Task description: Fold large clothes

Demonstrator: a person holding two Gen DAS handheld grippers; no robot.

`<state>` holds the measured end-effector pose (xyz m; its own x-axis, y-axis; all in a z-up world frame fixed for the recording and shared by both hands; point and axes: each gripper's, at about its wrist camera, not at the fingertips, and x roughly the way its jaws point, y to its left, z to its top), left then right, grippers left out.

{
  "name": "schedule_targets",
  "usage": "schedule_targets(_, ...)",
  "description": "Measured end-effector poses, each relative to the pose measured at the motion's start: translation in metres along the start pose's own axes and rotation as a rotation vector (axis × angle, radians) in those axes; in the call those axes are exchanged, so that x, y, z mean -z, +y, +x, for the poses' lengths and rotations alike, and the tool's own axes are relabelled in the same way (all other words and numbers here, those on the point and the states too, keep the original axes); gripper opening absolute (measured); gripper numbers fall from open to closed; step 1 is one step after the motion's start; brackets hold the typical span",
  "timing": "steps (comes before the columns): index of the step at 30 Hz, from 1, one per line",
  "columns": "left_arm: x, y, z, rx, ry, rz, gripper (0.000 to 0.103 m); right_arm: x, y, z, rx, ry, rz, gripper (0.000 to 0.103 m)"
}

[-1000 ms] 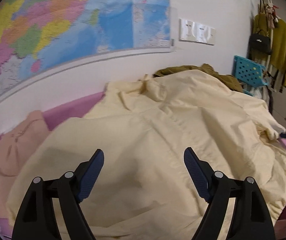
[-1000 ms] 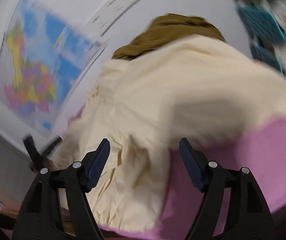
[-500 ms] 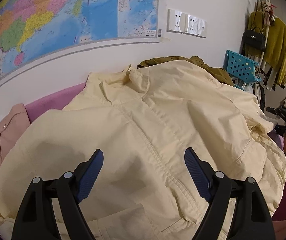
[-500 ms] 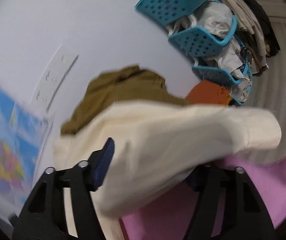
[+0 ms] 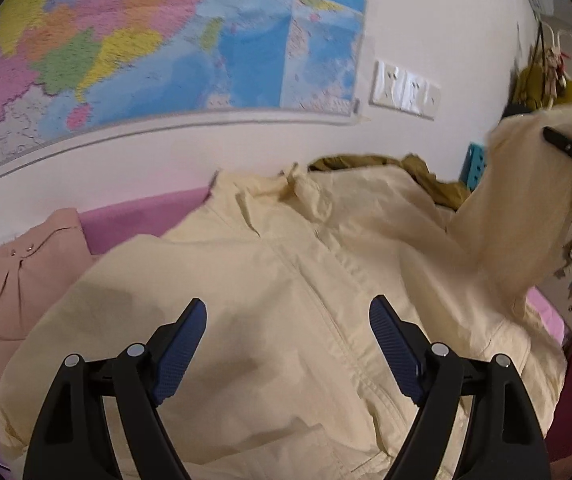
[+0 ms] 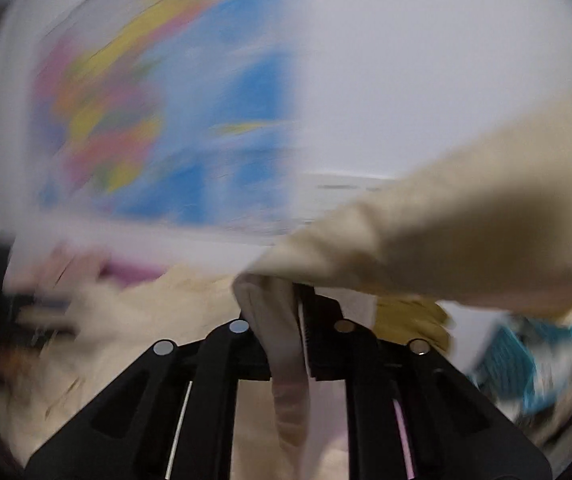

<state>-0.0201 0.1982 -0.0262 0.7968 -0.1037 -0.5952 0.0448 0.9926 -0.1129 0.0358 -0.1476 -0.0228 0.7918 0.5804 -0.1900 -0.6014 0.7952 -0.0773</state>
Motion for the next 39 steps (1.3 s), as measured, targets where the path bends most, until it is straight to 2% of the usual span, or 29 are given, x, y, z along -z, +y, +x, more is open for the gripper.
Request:
schedule_targets(1, -0.001, 0.004, -0.004, -0.003, -0.014, -0.013, 0.081, -0.001, 0.03, 0.022, -0.074, 0.058, -0.069, 0.018)
schedule_targets(5, -0.001, 0.018, -0.013, -0.03, -0.025, -0.042, 0.083, 0.023, 0.102, 0.089, -0.189, 0.201, -0.189, 0.018)
schedule_targets(7, 0.001, 0.024, -0.015, -0.047, -0.016, -0.044, 0.083, 0.048, 0.132, 0.121, -0.254, 0.308, -0.255, 0.03)
schedule_targets(8, 0.002, 0.026, -0.016, -0.052, -0.014, -0.045, 0.083, 0.059, 0.139, 0.129, -0.251, 0.338, -0.268, 0.043)
schedule_targets(9, 0.004, 0.029, -0.017, -0.057, -0.01, -0.047, 0.083, 0.068, 0.143, 0.134, -0.264, 0.36, -0.262, 0.052)
schedule_targets(12, 0.008, 0.038, -0.015, -0.056, 0.009, -0.056, 0.083, 0.082, 0.14, 0.133, -0.302, 0.411, -0.248, 0.058)
schedule_targets(15, 0.009, 0.043, -0.009, -0.046, 0.031, -0.057, 0.085, 0.082, 0.113, 0.108, -0.307, 0.373, -0.198, 0.07)
schedule_targets(18, 0.007, 0.041, 0.003, -0.039, 0.072, -0.042, 0.089, 0.074, 0.054, 0.089, -0.243, 0.33, -0.049, 0.074)
schedule_targets(22, 0.003, 0.039, 0.039, -0.072, 0.227, -0.041, 0.089, 0.083, -0.031, 0.093, -0.126, 0.336, 0.252, 0.075)
schedule_targets(24, 0.005, 0.039, 0.058, -0.082, 0.305, -0.05, 0.089, 0.095, -0.062, 0.104, -0.034, 0.357, 0.32, 0.077)
schedule_targets(27, 0.013, 0.042, 0.087, -0.139, 0.395, -0.063, 0.075, 0.121, -0.099, 0.121, 0.008, 0.417, 0.435, 0.077)
schedule_targets(29, 0.017, 0.045, 0.093, -0.163, 0.402, -0.064, 0.069, 0.14, -0.113, 0.136, -0.031, 0.46, 0.528, 0.077)
schedule_targets(31, 0.017, 0.048, 0.095, -0.166, 0.4, -0.08, 0.064, 0.149, -0.112, 0.143, -0.082, 0.478, 0.568, 0.068)
schedule_targets(32, 0.017, 0.048, 0.094, -0.17, 0.396, -0.08, 0.061, 0.148, -0.107, 0.146, -0.1, 0.479, 0.55, 0.056)
schedule_targets(33, 0.017, 0.048, 0.093, -0.172, 0.394, -0.078, 0.057, 0.143, -0.101, 0.144, -0.092, 0.462, 0.509, 0.035)
schedule_targets(35, 0.015, 0.048, 0.086, -0.195, 0.384, -0.078, 0.054, 0.126, -0.087, 0.136, -0.083, 0.412, 0.422, 0.014)
schedule_targets(37, 0.014, 0.049, 0.075, -0.211, 0.346, -0.076, 0.056, 0.11, -0.077, 0.128, -0.047, 0.369, 0.349, 0.008)
schedule_targets(39, 0.01, 0.052, 0.058, -0.185, 0.298, -0.1, 0.06, 0.103, -0.075, 0.127, 0.007, 0.341, 0.315, 0.008)
